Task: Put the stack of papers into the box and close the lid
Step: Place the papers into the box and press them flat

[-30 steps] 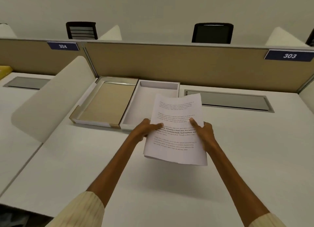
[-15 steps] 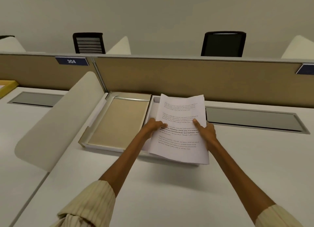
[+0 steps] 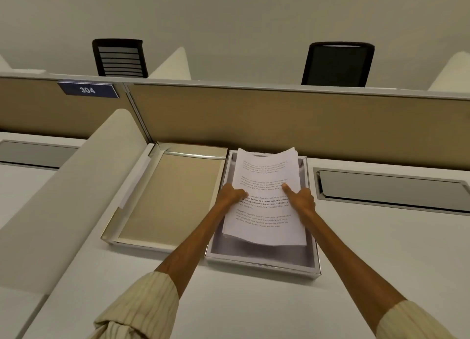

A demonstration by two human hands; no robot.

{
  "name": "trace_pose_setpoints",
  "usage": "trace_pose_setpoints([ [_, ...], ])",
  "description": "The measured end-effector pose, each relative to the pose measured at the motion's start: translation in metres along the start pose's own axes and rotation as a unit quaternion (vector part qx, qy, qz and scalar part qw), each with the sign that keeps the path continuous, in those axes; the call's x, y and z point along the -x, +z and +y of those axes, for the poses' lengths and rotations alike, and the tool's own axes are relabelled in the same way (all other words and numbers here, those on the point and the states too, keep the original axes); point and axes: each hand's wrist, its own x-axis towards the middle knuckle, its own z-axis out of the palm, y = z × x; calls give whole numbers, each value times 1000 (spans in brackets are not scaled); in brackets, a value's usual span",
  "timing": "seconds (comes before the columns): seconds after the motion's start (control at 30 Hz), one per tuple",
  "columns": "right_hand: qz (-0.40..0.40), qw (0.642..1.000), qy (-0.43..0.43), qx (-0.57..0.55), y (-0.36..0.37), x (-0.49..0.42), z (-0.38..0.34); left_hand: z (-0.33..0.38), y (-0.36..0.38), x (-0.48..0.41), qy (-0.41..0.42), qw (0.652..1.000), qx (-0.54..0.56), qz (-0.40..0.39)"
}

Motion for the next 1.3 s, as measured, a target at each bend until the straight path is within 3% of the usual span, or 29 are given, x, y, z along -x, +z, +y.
trace_pose_setpoints([
  [0.37,8,997,13,81,13,-2,22,-27,13,-15,7,997,-75,13],
  [0.7,33,987,21,154,8,12,16,-47,33,18,59,979,-81,178],
  [1.0,64,981,-31,178,19,24,28,-52,34,19,85,975,-97,181],
  [1.3,42,981,-42,183,9,31,28,-45,29,31,94,974,-142,151],
])
